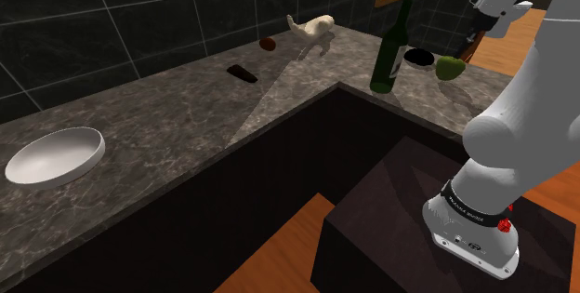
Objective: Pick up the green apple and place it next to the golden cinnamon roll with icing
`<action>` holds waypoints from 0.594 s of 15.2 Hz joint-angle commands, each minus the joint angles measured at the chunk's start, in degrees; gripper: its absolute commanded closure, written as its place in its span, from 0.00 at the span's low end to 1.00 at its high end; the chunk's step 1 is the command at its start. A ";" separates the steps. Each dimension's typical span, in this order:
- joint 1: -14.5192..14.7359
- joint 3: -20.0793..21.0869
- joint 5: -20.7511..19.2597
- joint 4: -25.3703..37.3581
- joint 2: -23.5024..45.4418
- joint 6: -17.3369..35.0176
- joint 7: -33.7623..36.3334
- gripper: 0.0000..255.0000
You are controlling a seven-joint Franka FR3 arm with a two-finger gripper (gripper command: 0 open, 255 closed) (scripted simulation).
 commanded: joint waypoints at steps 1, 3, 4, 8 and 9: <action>-0.01 0.01 0.03 -0.03 0.02 0.06 -0.03 1.00; -0.01 0.01 0.03 -0.03 0.02 0.06 -0.03 1.00; -0.01 0.01 0.03 -0.03 0.02 0.06 -0.03 1.00; -0.01 0.01 0.04 -0.02 0.02 0.06 -0.02 0.00; -0.01 0.01 0.04 -0.02 0.03 0.06 -0.02 0.00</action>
